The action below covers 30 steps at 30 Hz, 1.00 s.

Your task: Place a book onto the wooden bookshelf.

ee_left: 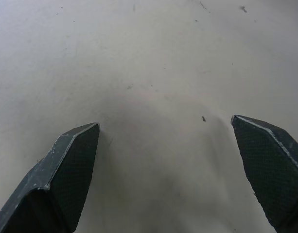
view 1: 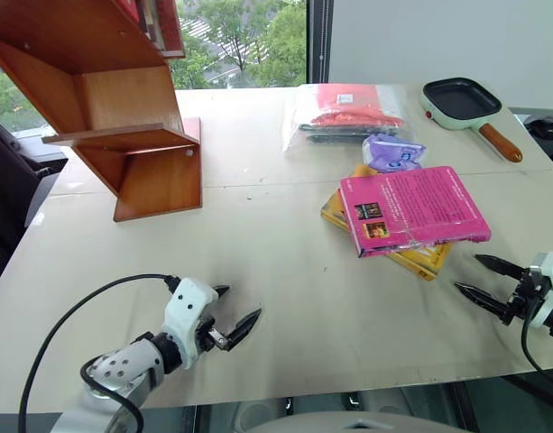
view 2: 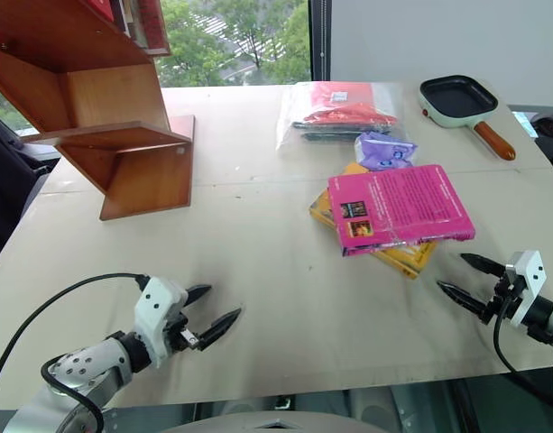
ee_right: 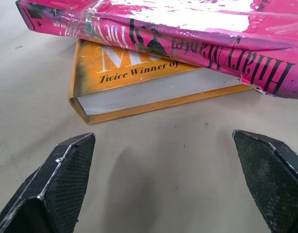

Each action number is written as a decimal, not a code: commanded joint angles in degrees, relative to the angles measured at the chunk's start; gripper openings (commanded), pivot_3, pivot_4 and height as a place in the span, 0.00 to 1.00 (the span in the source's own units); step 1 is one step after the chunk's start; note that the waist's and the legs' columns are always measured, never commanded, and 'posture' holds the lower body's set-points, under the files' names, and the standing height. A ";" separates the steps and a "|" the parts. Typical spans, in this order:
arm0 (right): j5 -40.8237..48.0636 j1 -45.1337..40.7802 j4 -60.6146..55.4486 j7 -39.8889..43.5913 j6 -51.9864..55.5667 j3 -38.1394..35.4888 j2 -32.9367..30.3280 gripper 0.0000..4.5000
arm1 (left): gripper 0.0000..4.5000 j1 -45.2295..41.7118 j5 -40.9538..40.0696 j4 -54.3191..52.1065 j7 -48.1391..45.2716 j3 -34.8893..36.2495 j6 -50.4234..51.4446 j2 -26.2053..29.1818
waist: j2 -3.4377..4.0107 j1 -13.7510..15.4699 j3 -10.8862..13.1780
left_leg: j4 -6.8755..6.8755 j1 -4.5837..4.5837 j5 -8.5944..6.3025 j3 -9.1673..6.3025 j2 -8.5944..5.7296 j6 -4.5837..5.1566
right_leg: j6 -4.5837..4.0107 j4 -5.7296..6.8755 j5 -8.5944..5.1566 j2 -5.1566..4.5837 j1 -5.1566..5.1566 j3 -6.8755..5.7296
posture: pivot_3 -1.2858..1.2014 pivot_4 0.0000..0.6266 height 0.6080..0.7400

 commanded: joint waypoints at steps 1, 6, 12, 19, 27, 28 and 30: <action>-0.35 -0.60 0.01 0.17 -1.59 -0.48 -0.48 1.00 | 0.99 -0.65 -0.39 -0.83 -0.18 -0.09 -0.85 -0.31 | -0.01 0.01 0.00 | 0.00 0.00 0.00 0.00 0.00 0.00 | 0.00 0.00 0.00 0.00 0.00 0.00 | 0.52 0.24 1.00; -0.81 -1.60 -0.22 -1.15 -1.69 -0.26 0.06 1.00 | 0.99 -2.74 -0.59 1.60 -1.47 0.23 -2.33 -0.46 | -0.01 0.02 0.01 | 0.00 0.01 0.00 0.02 0.00 0.00 | 0.01 0.00 0.00 0.02 0.00 -0.01 | 0.52 0.24 1.00; -0.94 -1.69 -0.98 -1.53 -1.02 0.04 -0.05 1.00 | 0.99 -2.82 -1.50 1.56 -3.70 1.89 -2.98 0.58 | -0.03 0.01 0.02 | 0.00 0.00 0.00 0.03 0.00 0.00 | -0.01 0.00 0.01 0.01 0.00 0.01 | 0.52 0.24 1.00; -2.46 0.04 -1.05 -1.36 -2.31 -0.37 -1.80 1.00 | 0.99 -3.02 -2.62 3.22 -6.67 3.73 -4.14 1.57 | -0.04 0.02 0.03 | 0.00 0.00 0.00 0.05 0.00 0.00 | 0.00 0.00 0.00 -0.01 -0.01 0.01 | 0.52 0.24 1.00; -2.91 -1.44 1.01 -6.33 1.36 -2.55 -5.29 1.00 | 0.99 -2.84 -8.54 1.29 -12.03 6.80 -0.18 5.49 | -0.08 -0.09 0.06 | 0.00 0.00 0.00 0.09 0.00 0.01 | 0.00 0.00 0.00 0.00 -0.04 0.05 | 0.52 0.24 1.00; -3.67 -2.68 2.71 -7.01 1.22 -2.65 -6.27 1.00 | 0.99 -3.20 -11.17 0.22 -12.78 8.49 1.16 6.38 | -0.10 -0.15 0.07 | 0.00 0.00 0.00 0.10 0.01 0.00 | 0.00 0.00 0.00 0.00 -0.06 0.06 | 0.52 0.24 1.00; -5.71 -6.27 7.14 -9.43 0.38 -2.56 -7.93 1.00 | 0.99 -4.27 -15.24 -1.63 -14.20 11.53 3.22 8.71 | -0.14 -0.22 0.12 | 0.00 -0.01 0.00 0.11 0.03 0.01 | 0.01 0.00 0.00 0.01 -0.08 0.06 | 0.52 0.24 1.00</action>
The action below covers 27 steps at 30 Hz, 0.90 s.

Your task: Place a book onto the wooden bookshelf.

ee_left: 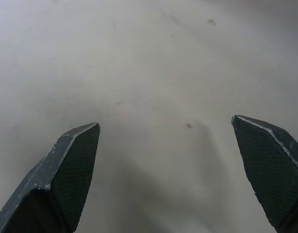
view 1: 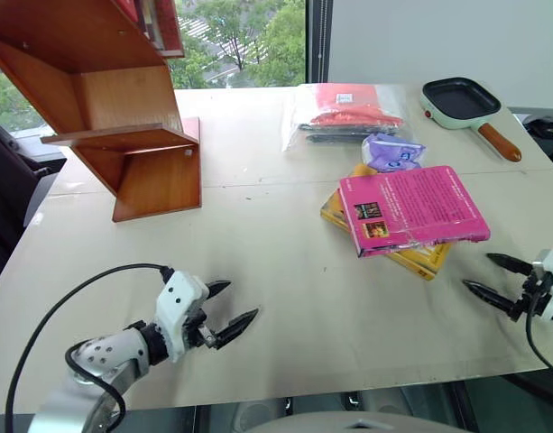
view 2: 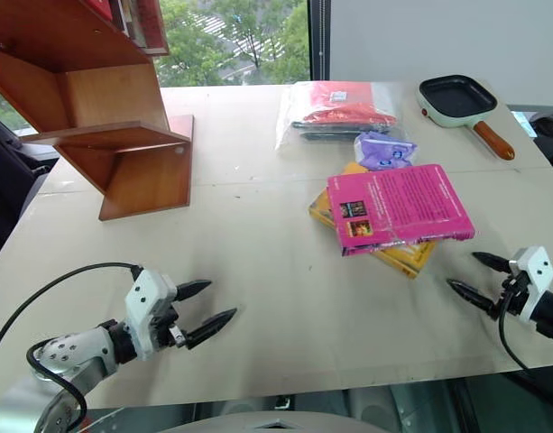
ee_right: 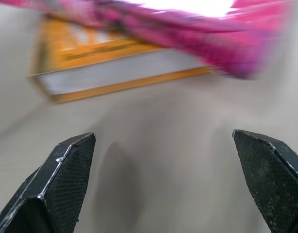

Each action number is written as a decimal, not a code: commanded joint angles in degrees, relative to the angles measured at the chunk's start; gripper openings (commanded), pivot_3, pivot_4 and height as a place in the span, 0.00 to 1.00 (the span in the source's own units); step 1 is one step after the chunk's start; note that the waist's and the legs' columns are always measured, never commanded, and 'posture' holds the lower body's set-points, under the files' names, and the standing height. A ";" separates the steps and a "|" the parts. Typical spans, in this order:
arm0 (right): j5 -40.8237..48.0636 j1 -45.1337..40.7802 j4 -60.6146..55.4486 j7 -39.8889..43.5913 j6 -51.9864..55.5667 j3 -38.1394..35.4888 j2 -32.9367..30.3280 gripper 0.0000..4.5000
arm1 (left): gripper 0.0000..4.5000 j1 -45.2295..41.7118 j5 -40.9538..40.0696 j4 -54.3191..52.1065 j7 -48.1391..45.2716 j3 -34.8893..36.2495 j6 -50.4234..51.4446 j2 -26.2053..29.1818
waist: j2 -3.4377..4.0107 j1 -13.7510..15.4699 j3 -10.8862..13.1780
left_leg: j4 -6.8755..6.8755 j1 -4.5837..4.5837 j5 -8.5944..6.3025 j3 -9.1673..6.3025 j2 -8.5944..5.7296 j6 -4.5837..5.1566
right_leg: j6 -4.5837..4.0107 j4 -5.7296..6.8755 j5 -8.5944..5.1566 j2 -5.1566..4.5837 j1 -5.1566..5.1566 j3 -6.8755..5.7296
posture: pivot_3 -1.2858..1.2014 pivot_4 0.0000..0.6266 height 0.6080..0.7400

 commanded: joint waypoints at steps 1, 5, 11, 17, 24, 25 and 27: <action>-3.03 -6.00 6.18 -4.74 -1.98 -1.81 -3.07 1.00 | 0.99 -2.18 -7.57 -5.17 -2.60 5.96 3.11 3.54 | -0.03 -0.03 0.04 | 0.00 0.00 0.00 0.01 0.00 0.00 | -0.01 0.00 0.00 0.00 -0.01 0.00 | 0.52 0.24 1.00; -7.67 -17.11 15.76 -12.90 -8.70 -0.62 -2.26 0.64 | 1.00 -6.74 -12.75 -5.33 -5.75 9.64 6.82 9.84 | -0.02 -0.47 0.05 | 0.01 0.03 0.00 0.06 -0.01 0.00 | -0.02 0.01 0.02 0.06 0.00 0.03 | 0.52 0.24 1.00; -11.63 -28.64 25.08 -17.73 -8.16 3.08 -0.08 0.02 | 1.00 -12.66 -16.00 -1.69 -13.60 16.15 8.93 19.91 | -0.21 -1.32 0.24 | -0.03 -0.04 0.00 0.09 -0.02 0.00 | 0.01 -0.02 -0.01 0.15 -0.02 0.06 | 0.52 0.24 1.00; -8.76 -31.79 24.26 -8.75 -3.09 5.39 2.33 0.02 | 1.00 -17.31 -21.60 -0.54 -16.83 18.25 12.25 22.78 | -0.10 -1.44 0.44 | -0.03 -0.08 -0.04 0.26 -0.03 0.07 | 0.06 -0.07 -0.03 0.09 -0.07 0.18 | 0.52 0.24 1.00; -1.74 -23.47 10.26 2.65 7.43 5.53 1.60 0.02 | 1.00 -18.32 -22.96 -2.20 -14.18 17.23 13.71 21.19 | -0.09 -1.16 0.45 | -0.04 -0.08 -0.04 0.18 -0.01 0.07 | 0.07 -0.05 -0.02 0.06 -0.06 0.13 | 0.52 0.24 1.00; -0.66 -22.06 7.85 3.59 9.40 5.45 1.39 0.02 | 1.00 -18.93 -23.13 -2.12 -13.56 17.10 13.75 20.86 | -0.09 -1.19 0.45 | -0.04 -0.08 -0.04 0.19 0.00 0.07 | 0.07 -0.04 -0.02 0.05 -0.06 0.14 | 0.52 0.24 1.00; 0.94 -19.07 2.71 4.65 12.54 5.51 1.12 0.02 | 1.00 -20.53 -23.87 -1.63 -12.06 16.95 13.85 19.95 | -0.09 -1.18 0.45 | -0.03 -0.07 -0.04 0.20 0.00 0.07 | 0.07 -0.02 -0.02 0.04 -0.06 0.15 | 0.52 0.24 1.00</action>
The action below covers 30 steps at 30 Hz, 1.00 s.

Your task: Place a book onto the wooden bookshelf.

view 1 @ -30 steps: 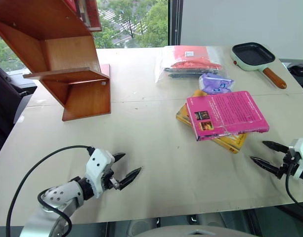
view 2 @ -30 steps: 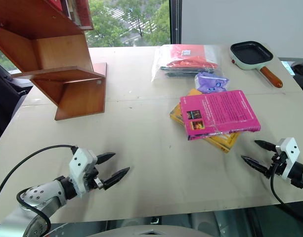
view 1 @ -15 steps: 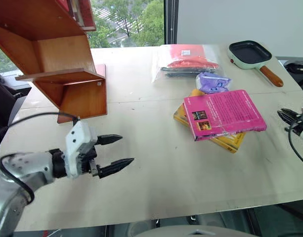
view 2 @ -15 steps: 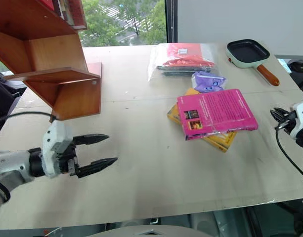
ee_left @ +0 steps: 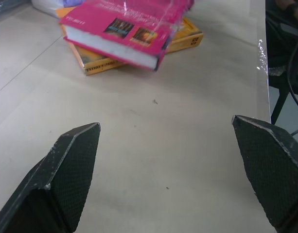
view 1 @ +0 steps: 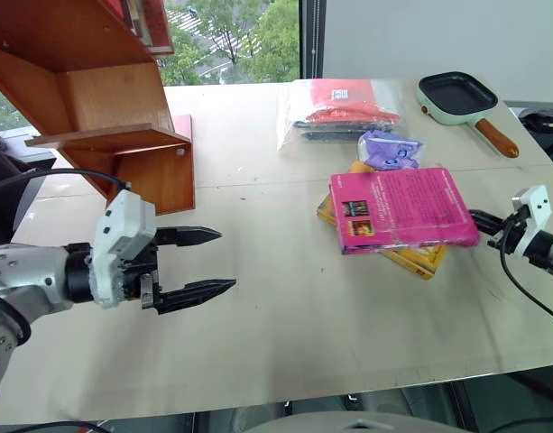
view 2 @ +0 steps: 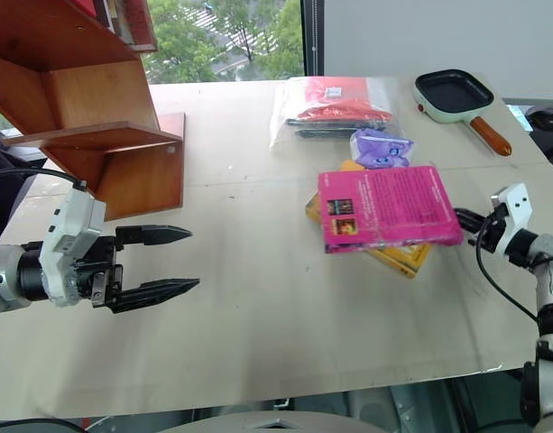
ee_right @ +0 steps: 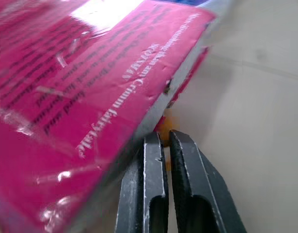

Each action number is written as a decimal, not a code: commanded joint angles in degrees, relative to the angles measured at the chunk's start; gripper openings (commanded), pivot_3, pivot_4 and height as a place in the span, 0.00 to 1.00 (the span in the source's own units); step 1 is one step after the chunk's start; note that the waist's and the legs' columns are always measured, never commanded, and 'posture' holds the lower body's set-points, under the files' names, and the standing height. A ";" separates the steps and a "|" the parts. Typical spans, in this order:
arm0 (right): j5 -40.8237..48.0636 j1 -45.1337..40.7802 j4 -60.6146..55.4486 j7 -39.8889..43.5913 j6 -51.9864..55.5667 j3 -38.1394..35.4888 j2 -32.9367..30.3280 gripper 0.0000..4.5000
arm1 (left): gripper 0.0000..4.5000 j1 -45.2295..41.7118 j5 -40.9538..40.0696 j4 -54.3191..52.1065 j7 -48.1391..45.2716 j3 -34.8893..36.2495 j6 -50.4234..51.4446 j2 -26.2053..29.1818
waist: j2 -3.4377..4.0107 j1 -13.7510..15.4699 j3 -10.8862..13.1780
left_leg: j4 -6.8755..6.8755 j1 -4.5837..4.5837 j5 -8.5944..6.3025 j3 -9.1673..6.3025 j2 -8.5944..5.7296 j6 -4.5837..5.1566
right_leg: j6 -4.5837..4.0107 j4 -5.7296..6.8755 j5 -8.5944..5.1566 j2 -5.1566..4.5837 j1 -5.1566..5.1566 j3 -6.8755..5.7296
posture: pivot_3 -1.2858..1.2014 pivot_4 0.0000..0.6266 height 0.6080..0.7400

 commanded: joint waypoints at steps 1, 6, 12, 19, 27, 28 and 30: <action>3.43 3.02 -8.70 2.20 5.01 -0.90 -1.52 0.02 | 1.00 -2.27 -1.53 -0.37 2.12 0.59 -0.34 -0.82 | 0.00 0.01 0.00 | 0.02 0.01 0.00 -0.01 0.00 0.00 | 0.00 0.02 0.00 0.00 0.01 -0.01 | 0.52 0.24 1.00; 4.87 6.97 -16.01 1.78 9.12 -0.67 -1.22 0.02 | 1.00 -4.16 -1.55 0.47 4.01 0.28 -0.59 -2.22 | 0.00 -0.08 0.00 | 0.03 0.08 0.00 0.05 -0.01 0.00 | 0.00 0.09 0.02 0.03 0.02 0.04 | 0.52 0.24 1.00; 7.05 10.80 -23.82 1.90 14.21 0.10 -1.06 0.02 | 1.00 -5.40 -1.38 1.40 4.15 -0.35 -0.56 -2.20 | 0.00 0.06 0.00 | 0.03 0.04 0.00 0.03 0.00 0.00 | 0.00 0.08 0.01 0.07 0.00 0.01 | 0.52 0.24 1.00; 7.80 13.83 -27.98 1.95 16.92 0.89 -1.28 0.02 | 1.00 -5.67 -1.46 1.65 3.68 -0.86 -0.50 -2.04 | -0.02 0.08 0.01 | 0.03 0.03 0.00 0.03 -0.01 0.00 | 0.00 0.05 0.01 0.06 0.00 0.01 | 0.52 0.24 1.00; 8.91 15.49 -22.51 4.17 12.93 -4.74 -4.16 0.02 | 1.00 -4.00 -12.03 -4.73 14.36 -5.85 6.29 -6.88 | -0.04 0.32 0.02 | 0.04 0.01 0.00 0.02 -0.04 0.00 | 0.01 0.05 0.01 0.00 0.01 0.02 | 0.52 0.24 1.00; 8.95 16.09 -22.34 4.51 11.63 -5.85 -4.58 0.02 | 1.00 -3.85 -13.01 -6.49 18.47 -8.73 7.44 -8.93 | -0.06 0.40 0.02 | 0.04 0.00 0.00 0.00 -0.04 0.00 | 0.04 0.03 0.02 -0.01 0.01 0.02 | 0.52 0.24 1.00; 9.00 17.78 -23.57 4.11 10.14 -7.99 -5.02 0.02 | 1.00 -3.46 -10.99 -8.10 28.57 -15.61 8.02 -16.06 | -0.05 0.43 0.02 | 0.04 0.00 -0.02 0.02 -0.05 0.03 | 0.18 0.03 0.10 -0.06 0.01 0.05 | 0.52 0.24 1.00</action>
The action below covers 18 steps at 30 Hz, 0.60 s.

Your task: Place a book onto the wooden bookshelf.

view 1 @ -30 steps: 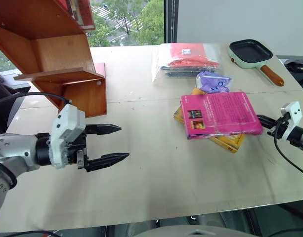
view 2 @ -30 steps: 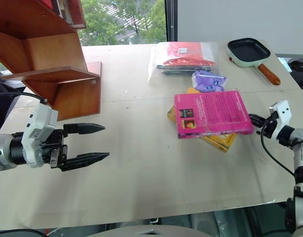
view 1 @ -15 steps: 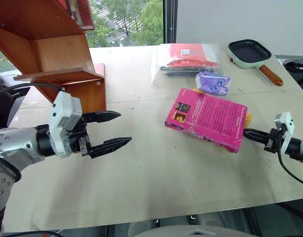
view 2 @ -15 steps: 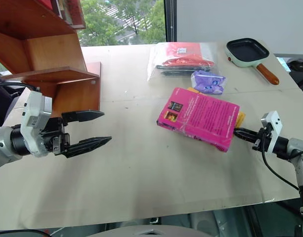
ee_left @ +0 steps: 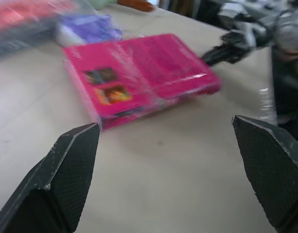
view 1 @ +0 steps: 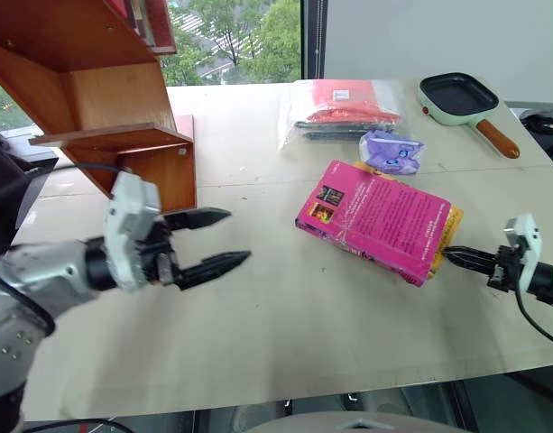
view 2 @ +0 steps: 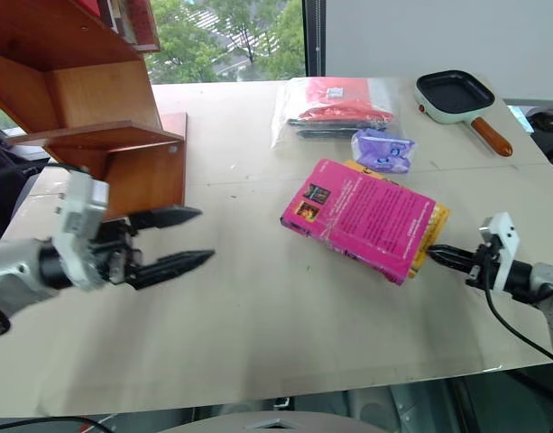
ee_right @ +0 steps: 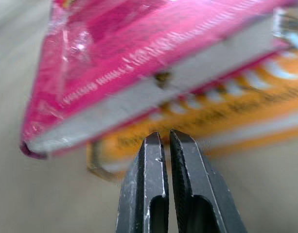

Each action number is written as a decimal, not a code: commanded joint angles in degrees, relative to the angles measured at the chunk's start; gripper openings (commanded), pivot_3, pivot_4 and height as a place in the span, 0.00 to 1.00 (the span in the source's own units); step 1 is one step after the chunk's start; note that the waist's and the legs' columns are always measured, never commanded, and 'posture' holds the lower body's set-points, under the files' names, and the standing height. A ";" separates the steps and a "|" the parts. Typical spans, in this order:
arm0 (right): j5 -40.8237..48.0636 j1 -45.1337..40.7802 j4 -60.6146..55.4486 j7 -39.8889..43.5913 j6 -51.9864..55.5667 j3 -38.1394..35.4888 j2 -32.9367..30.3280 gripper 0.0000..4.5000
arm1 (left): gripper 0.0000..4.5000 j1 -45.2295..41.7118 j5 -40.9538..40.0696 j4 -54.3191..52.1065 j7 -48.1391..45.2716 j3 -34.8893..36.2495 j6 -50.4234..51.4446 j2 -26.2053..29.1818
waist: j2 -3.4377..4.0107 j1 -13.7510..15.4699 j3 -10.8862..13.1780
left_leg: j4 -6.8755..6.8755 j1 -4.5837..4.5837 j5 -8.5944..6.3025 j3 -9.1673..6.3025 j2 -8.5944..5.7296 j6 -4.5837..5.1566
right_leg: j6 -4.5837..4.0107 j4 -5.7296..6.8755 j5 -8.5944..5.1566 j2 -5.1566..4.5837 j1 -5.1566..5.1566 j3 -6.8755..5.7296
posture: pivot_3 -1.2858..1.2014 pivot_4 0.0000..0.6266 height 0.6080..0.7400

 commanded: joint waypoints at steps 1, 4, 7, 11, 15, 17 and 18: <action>1.75 2.79 -3.11 0.81 -2.73 -5.76 -1.73 0.02 | 1.00 1.09 0.38 -4.12 16.26 -10.13 1.48 -10.51 | -0.02 0.04 -0.01 | -0.01 0.02 0.00 0.00 -0.01 0.00 | 0.02 -0.02 0.01 0.00 0.04 0.01 | 0.52 0.24 1.00; 4.26 8.59 -10.02 0.78 -0.73 -9.49 -1.89 0.21 | 1.00 3.47 0.81 -3.99 27.32 -16.53 1.35 -21.49 | -0.12 0.12 -0.03 | 0.01 0.11 0.00 -0.04 -0.04 0.01 | 0.08 0.03 0.05 0.02 0.16 0.04 | 0.52 0.24 1.00; 6.67 14.29 -17.29 -0.37 1.48 -13.04 -1.67 0.51 | 1.00 3.34 -6.39 0.73 39.03 -17.31 1.67 -31.19 | -0.14 0.59 -0.08 | 0.03 0.10 0.00 -0.24 0.00 0.00 | 0.06 0.06 0.05 -0.02 0.21 0.08 | 0.52 0.24 1.00; 10.74 19.17 -26.04 -3.70 5.40 -18.10 -1.18 0.92 | 1.00 0.80 -15.98 11.32 53.80 -18.03 4.53 -38.06 | 0.09 1.12 -0.25 | 0.12 0.22 0.00 -0.39 0.02 0.00 | -0.16 0.12 -0.05 0.05 0.33 0.04 | 0.52 0.24 1.00; 13.52 23.37 -32.60 -6.33 9.17 -22.89 -1.60 0.99 | 1.00 -3.33 -29.91 18.91 63.53 -20.62 3.52 -43.86 | 0.01 1.31 -0.31 | 0.19 0.18 0.01 -0.51 -0.07 0.00 | -0.15 0.13 -0.05 0.16 0.33 -0.17 | 0.52 0.24 1.00; 14.47 25.00 -34.61 -7.20 10.54 -24.69 -1.60 0.99 | 1.00 -4.56 -34.27 21.06 66.41 -21.79 3.54 -44.57 | -0.09 1.32 -0.32 | 0.23 0.08 0.01 -0.54 -0.15 0.00 | -0.15 0.10 -0.04 0.09 0.32 -0.18 | 0.52 0.24 1.00; 14.75 25.73 -35.88 -8.06 11.03 -25.65 -1.31 0.99 | 1.00 -5.65 -33.71 22.74 66.60 -22.12 3.06 -45.60 | -0.11 1.28 -0.32 | 0.23 0.04 0.00 -0.54 -0.18 0.01 | -0.15 0.02 -0.05 0.09 0.32 -0.16 | 0.52 0.24 1.00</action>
